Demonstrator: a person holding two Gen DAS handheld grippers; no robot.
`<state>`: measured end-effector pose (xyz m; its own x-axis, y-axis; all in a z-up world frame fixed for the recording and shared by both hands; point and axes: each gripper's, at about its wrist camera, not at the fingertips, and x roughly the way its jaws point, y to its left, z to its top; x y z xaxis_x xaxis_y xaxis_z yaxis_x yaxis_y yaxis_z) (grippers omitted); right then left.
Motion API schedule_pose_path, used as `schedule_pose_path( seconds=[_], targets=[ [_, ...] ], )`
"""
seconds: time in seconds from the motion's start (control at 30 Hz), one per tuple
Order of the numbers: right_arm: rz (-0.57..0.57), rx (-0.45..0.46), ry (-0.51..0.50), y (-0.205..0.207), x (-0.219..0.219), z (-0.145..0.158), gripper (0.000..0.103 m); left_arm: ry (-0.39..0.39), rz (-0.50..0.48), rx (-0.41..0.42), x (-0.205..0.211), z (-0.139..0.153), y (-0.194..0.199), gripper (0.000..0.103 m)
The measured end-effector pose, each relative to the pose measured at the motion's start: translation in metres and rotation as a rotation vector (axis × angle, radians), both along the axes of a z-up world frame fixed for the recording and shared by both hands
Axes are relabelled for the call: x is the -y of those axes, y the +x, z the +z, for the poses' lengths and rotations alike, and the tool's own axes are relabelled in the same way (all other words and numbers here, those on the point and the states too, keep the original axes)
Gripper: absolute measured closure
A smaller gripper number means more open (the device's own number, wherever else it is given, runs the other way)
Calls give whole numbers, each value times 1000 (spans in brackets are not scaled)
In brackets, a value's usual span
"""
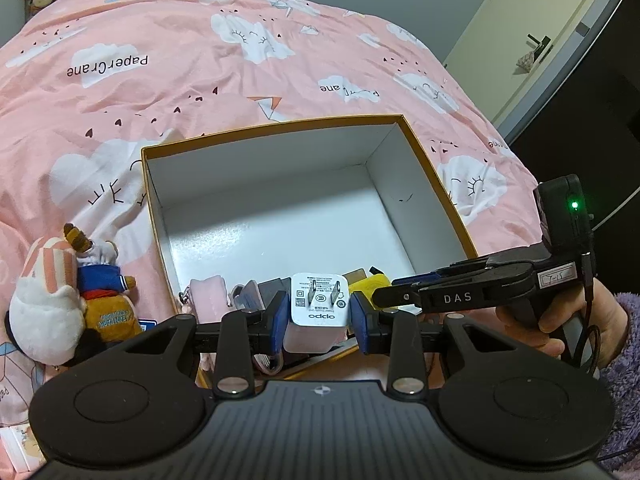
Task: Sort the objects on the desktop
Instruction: 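Lower the tape measure into the orange box and open the right gripper, then lower the white charger into the orange box and open the left gripper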
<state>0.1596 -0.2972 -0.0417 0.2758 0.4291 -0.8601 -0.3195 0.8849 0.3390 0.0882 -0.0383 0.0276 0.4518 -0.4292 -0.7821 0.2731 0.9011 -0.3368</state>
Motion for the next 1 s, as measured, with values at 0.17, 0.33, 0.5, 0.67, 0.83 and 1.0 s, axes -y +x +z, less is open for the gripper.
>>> schedule_pose_path(
  seconds=[0.17,0.33,0.5,0.67,0.83,1.0],
  targets=[
    [8,-16,25,1,1,0,82,7,-11,-8,4,-3,4,65],
    [21,-14,14,0,1,0,82,10,-31,-9,11,-5,10,65],
    [20,34,1,1,7,15,80,-10,-68,-5,23,-6,21,65],
    [84,139,-97,-3,11,39,80,-39,-100,-17,46,-10,38,65],
    [267,212,-274,-4,7,49,81,-57,-127,-32,77,-16,54,65],
    [454,254,-386,3,7,49,82,-57,-131,-76,103,-29,69,65]
  ],
)
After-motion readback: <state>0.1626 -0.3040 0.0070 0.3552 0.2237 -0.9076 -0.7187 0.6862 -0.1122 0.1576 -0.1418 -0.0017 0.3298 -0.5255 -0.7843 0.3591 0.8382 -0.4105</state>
